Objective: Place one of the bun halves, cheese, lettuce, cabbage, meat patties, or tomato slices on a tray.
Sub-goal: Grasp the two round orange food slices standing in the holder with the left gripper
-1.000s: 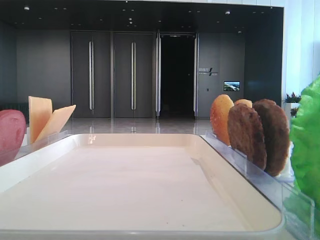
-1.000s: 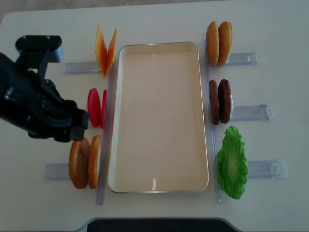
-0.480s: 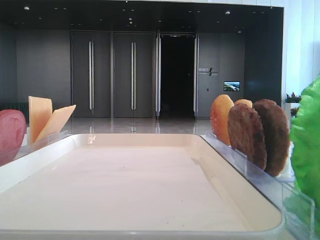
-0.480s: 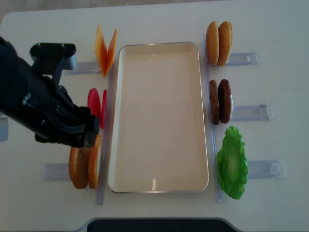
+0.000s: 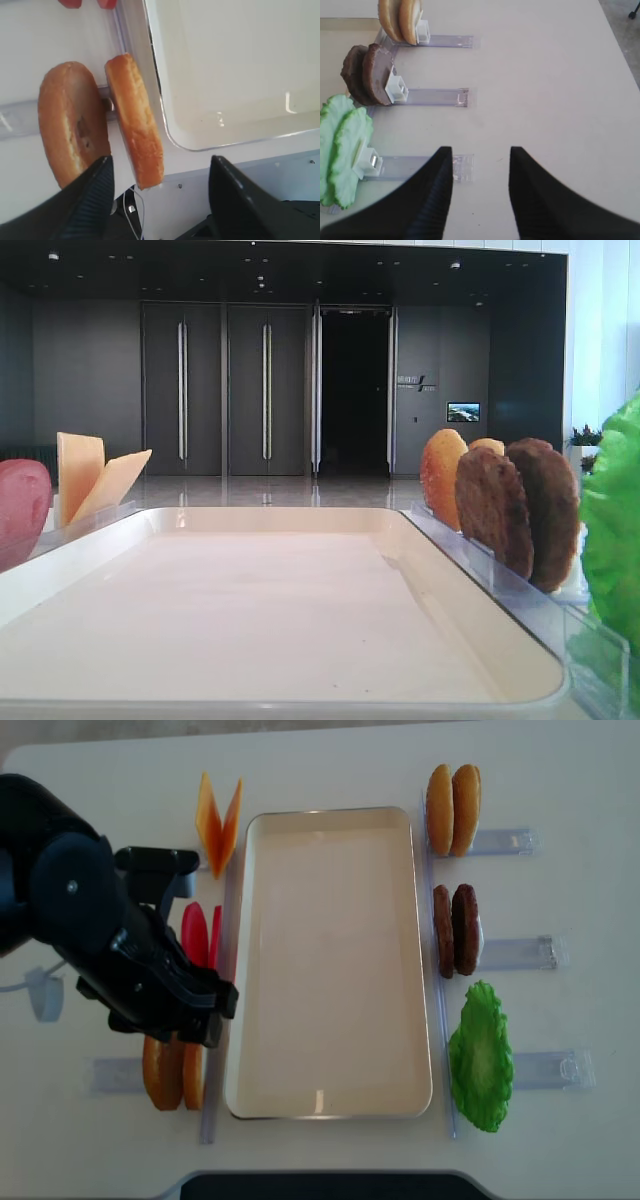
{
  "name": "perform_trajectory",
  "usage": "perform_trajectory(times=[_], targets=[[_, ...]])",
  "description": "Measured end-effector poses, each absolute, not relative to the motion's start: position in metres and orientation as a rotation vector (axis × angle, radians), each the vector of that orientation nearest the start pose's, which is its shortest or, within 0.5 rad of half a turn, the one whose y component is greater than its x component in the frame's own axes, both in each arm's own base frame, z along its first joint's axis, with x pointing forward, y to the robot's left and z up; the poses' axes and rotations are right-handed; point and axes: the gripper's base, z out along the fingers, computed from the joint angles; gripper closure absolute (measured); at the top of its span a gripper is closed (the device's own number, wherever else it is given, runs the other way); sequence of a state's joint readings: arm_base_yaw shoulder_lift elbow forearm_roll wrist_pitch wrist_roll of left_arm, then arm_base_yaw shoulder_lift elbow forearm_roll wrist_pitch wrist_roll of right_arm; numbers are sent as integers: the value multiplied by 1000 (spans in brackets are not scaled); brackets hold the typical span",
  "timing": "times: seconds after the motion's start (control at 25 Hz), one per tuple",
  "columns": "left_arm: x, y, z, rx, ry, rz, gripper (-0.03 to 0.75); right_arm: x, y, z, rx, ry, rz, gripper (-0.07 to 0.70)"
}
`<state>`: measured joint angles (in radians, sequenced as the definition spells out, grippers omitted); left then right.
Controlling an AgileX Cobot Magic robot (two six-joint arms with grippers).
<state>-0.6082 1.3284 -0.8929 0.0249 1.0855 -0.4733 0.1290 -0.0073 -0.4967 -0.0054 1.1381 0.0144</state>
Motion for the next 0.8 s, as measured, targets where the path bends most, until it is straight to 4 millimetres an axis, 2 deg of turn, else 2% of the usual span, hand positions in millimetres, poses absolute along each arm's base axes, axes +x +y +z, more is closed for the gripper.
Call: perform_trajectory(times=[0.8], targets=[[205, -135, 210, 248, 3097, 93, 259, -9, -2, 270, -121, 2115, 79, 338]])
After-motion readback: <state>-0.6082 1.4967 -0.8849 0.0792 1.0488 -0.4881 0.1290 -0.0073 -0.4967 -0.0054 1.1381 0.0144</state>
